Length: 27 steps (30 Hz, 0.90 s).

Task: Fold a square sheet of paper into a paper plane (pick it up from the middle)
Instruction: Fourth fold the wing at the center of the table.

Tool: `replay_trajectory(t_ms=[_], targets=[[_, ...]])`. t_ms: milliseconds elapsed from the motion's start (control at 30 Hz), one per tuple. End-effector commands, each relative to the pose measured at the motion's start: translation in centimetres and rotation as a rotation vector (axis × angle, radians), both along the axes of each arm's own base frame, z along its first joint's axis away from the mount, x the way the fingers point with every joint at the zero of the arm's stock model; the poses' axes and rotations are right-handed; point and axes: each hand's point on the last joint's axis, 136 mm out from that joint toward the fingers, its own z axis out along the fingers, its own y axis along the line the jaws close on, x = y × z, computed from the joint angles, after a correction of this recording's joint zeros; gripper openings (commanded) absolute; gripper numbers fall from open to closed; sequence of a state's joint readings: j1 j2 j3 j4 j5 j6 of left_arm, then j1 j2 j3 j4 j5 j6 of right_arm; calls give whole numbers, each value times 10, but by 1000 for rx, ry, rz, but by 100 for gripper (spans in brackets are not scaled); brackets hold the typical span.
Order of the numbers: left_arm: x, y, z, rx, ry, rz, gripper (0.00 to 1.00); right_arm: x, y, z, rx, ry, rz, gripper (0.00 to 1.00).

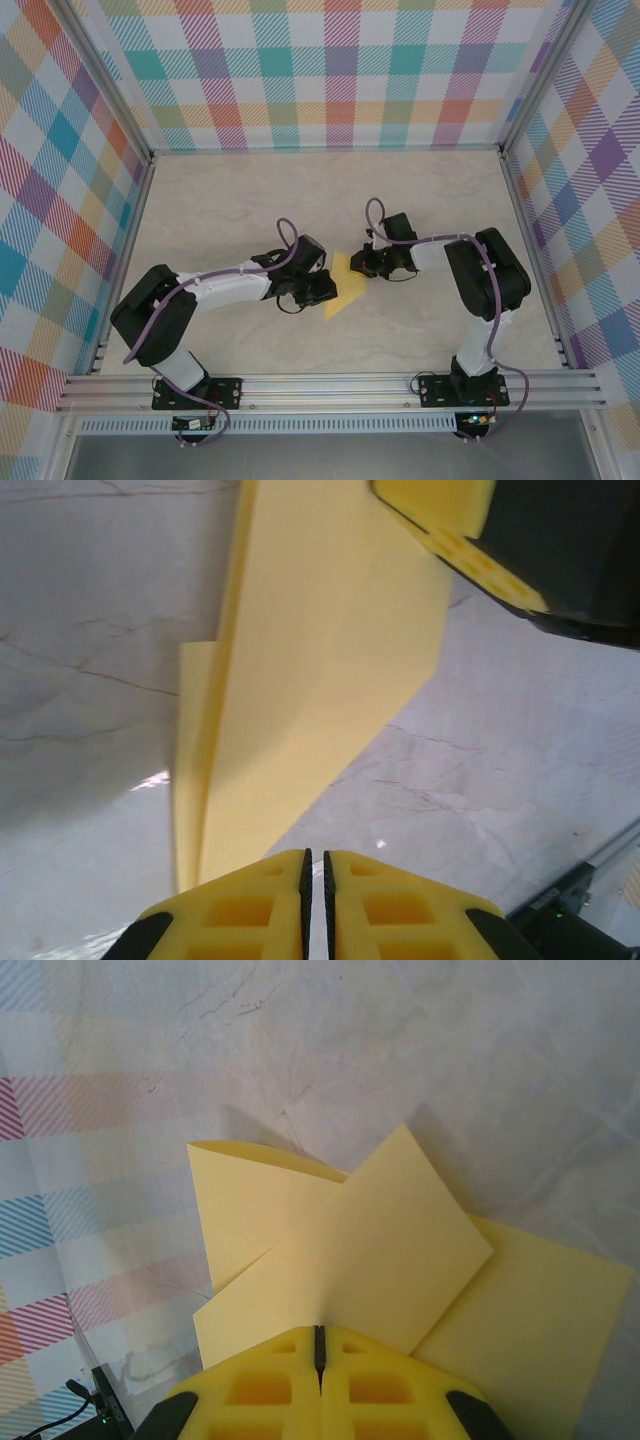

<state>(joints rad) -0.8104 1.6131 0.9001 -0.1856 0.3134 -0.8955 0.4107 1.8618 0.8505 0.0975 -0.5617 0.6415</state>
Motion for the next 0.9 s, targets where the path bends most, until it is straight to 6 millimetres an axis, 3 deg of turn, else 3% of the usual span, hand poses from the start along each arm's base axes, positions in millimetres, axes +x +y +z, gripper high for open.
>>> replay_trajectory(t_ms=[0, 200, 400, 633, 867], targets=[[-2, -23, 5, -110, 26, -33, 14, -23, -23, -39, -139, 81, -14, 5], [-13, -18, -33, -100, 122, 12, 14, -25, -25, -40, -152, 83, -7, 5], [-35, 7, -63, -32, 205, 46, 14, -26, -27, -41, -170, 84, -1, 5], [-59, 29, -66, 21, 231, 2, 14, -28, -30, -46, -181, 93, -3, 5], [-71, 37, -59, 61, 236, -77, 15, -29, -30, -46, -183, 94, -3, 5]])
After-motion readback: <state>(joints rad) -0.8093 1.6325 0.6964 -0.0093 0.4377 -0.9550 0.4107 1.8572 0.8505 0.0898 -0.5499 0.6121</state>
